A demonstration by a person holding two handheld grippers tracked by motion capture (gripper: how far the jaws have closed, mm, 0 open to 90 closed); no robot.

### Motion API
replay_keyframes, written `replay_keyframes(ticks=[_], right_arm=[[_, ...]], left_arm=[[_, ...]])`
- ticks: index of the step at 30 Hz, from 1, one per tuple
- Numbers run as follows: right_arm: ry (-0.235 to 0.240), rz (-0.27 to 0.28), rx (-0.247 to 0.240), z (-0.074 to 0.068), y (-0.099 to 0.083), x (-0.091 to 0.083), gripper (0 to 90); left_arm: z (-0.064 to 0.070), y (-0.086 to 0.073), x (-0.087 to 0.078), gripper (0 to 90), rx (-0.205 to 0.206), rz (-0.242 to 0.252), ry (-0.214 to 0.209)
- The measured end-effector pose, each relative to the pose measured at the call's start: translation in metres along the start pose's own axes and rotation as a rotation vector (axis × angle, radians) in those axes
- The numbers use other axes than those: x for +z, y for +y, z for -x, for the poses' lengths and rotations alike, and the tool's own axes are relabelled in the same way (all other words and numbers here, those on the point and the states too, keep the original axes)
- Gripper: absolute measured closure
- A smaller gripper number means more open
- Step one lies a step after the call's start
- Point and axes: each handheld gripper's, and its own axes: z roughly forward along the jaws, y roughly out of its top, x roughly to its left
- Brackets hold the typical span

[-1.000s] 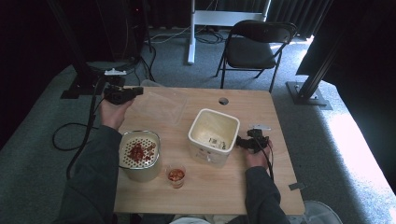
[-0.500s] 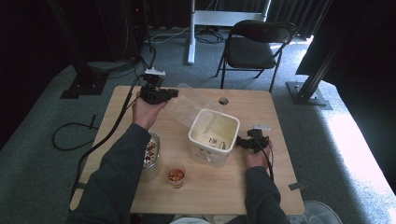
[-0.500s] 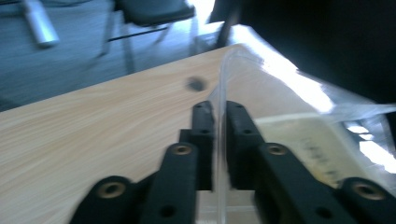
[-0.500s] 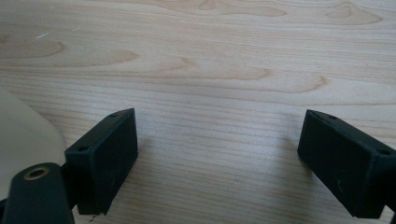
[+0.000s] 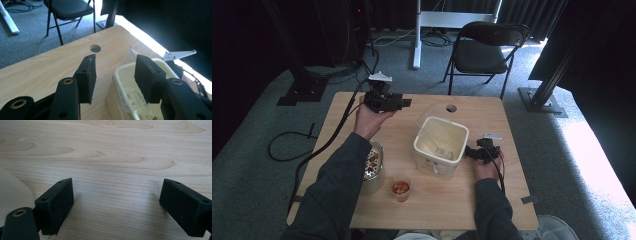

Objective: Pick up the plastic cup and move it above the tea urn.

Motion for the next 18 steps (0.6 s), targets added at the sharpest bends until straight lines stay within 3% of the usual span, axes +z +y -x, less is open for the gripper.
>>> replay_keyframes(ticks=[8,12,15,18], right_arm=[[0.000,0.000,0.000,0.000,0.000,0.000,11.5],[0.000,0.000,0.000,0.000,0.000,0.000,11.5],[0.000,0.000,0.000,0.000,0.000,0.000,11.5],[0.000,0.000,0.000,0.000,0.000,0.000,11.5]], left_arm=[[0.014,-0.004,0.018,50.9,0.011,-0.036,-0.050],[0.026,-0.005,0.038,51.6,0.029,-0.081,-0.059],[0.035,-0.004,0.050,53.4,0.051,-0.111,-0.034],[0.040,-0.004,0.060,63.8,0.055,-0.146,0.000]])
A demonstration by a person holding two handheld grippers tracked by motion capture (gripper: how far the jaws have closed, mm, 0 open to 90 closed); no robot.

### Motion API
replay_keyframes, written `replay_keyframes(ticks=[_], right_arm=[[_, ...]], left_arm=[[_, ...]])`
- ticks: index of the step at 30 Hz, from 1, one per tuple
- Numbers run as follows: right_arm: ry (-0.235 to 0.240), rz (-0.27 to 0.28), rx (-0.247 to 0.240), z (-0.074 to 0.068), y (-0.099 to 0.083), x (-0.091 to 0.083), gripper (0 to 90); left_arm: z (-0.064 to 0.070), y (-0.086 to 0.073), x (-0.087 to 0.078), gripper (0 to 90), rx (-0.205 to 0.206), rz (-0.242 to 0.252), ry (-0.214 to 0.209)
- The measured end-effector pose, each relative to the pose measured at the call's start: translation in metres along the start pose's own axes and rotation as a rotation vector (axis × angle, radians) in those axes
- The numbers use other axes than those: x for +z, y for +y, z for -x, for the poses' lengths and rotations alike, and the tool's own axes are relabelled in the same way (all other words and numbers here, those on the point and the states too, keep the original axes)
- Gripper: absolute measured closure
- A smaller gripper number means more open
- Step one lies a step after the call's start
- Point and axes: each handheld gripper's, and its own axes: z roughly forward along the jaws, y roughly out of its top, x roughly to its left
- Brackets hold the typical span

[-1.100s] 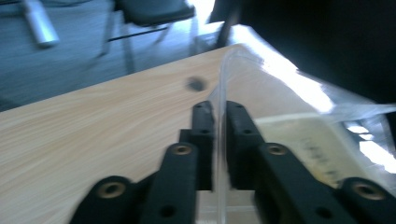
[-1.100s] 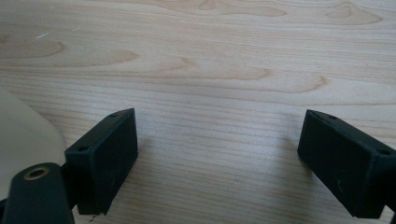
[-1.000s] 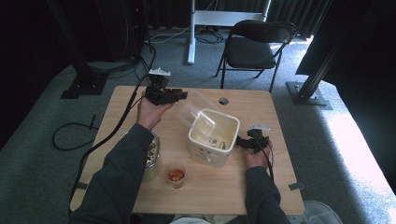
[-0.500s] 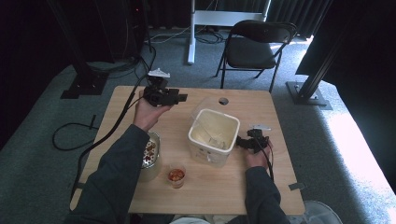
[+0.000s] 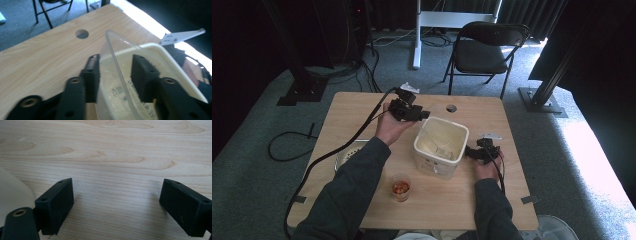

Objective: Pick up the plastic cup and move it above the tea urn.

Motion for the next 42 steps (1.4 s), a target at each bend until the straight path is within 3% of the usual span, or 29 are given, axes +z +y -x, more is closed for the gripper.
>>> replay_keyframes(ticks=[4,8,10,12,13,16,30,42], right_arm=[[0.000,0.000,0.000,0.000,0.000,0.000,11.5],[0.002,-0.001,-0.001,0.000,0.000,0.000,11.5],[0.002,-0.001,-0.001,0.000,0.000,0.000,11.5],[0.002,-0.001,-0.001,0.000,0.000,0.000,11.5],[0.002,-0.001,-0.001,0.000,0.000,0.000,11.5],[0.001,-0.001,-0.001,0.000,0.000,0.000,11.5],[0.006,-0.001,-0.006,0.001,0.000,0.000,11.5],[0.035,0.013,-0.035,0.002,-0.003,-0.004,18.8]], left_arm=[[0.003,-0.001,-0.002,81.9,-0.002,0.004,0.063],[-0.001,-0.003,-0.016,87.0,-0.042,0.038,0.121],[-0.001,-0.004,-0.024,85.9,-0.040,0.059,0.143],[0.001,-0.006,-0.029,82.1,-0.034,0.074,0.112],[0.001,-0.007,-0.030,73.2,-0.031,0.081,0.092],[0.002,-0.009,-0.035,61.5,-0.031,0.110,0.068],[-0.013,-0.018,-0.047,54.3,-0.048,0.117,0.055],[-0.031,-0.033,-0.072,49.3,-0.043,0.163,0.066]])
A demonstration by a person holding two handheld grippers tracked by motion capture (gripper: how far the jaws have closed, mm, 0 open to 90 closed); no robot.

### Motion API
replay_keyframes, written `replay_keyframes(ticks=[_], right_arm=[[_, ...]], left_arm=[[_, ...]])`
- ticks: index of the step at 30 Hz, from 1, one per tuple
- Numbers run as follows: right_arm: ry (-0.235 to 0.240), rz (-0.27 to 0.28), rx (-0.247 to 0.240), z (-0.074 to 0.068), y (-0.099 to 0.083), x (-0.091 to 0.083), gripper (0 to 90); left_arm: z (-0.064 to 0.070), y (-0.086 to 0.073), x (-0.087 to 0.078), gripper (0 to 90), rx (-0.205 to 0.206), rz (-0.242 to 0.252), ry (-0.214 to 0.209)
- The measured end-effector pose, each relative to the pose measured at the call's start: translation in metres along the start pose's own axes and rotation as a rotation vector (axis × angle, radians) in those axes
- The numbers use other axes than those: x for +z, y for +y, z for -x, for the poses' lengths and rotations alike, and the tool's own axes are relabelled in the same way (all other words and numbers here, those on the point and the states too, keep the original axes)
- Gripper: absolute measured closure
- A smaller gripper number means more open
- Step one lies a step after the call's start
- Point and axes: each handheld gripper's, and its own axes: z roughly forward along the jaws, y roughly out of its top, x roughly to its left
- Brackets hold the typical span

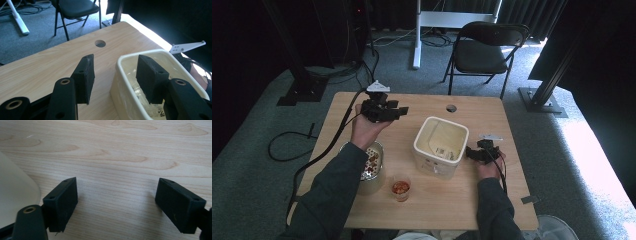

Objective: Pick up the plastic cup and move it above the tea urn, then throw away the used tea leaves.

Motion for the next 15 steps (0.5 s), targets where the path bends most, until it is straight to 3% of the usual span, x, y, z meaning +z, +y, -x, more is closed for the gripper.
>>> replay_keyframes(ticks=[15], right_arm=[[0.013,0.008,-0.011,0.000,-0.004,-0.004,24.0]], left_arm=[[-0.028,-0.018,-0.031,43.5,0.003,0.021,0.057]])
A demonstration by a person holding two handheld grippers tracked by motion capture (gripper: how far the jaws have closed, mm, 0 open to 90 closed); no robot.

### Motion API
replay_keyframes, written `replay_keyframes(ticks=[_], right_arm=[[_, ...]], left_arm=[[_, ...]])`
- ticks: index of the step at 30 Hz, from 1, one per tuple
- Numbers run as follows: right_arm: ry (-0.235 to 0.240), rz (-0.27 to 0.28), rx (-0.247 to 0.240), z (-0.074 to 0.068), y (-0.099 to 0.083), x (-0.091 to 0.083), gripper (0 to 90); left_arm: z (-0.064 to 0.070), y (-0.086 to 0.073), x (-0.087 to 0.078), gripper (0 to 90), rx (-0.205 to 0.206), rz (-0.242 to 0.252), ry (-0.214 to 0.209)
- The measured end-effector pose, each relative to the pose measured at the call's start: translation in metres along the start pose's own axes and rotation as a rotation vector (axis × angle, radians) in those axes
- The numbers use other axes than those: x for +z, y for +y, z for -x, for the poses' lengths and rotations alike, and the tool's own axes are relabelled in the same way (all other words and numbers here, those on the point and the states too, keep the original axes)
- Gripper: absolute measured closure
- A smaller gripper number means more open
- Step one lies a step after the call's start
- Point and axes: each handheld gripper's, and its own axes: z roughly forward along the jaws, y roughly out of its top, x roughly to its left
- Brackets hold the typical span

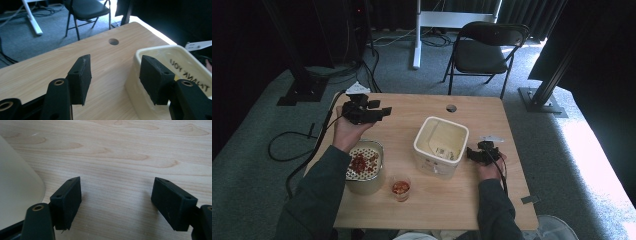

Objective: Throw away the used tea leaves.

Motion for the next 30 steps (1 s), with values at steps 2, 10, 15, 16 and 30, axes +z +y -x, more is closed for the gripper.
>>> replay_keyframes(ticks=[2,10,15,16,30], right_arm=[[0.008,-0.014,-0.006,0.000,-0.001,-0.004,25.2],[0.042,-0.068,-0.038,-0.001,-0.005,-0.016,32.7],[0.077,-0.075,-0.051,-0.004,-0.013,-0.027,35.1],[0.088,-0.071,-0.055,-0.005,-0.014,-0.029,35.1],[0.168,0.012,-0.128,-0.026,-0.028,-0.079,35.0]], left_arm=[[-0.004,-0.003,-0.004,43.3,-0.004,0.010,0.001],[-0.017,-0.019,-0.017,41.6,-0.010,0.028,0.034],[-0.023,-0.030,-0.023,41.2,-0.006,0.030,0.056],[-0.024,-0.032,-0.024,41.2,-0.004,0.030,0.058],[-0.012,-0.059,-0.050,39.0,0.038,0.078,0.122]])
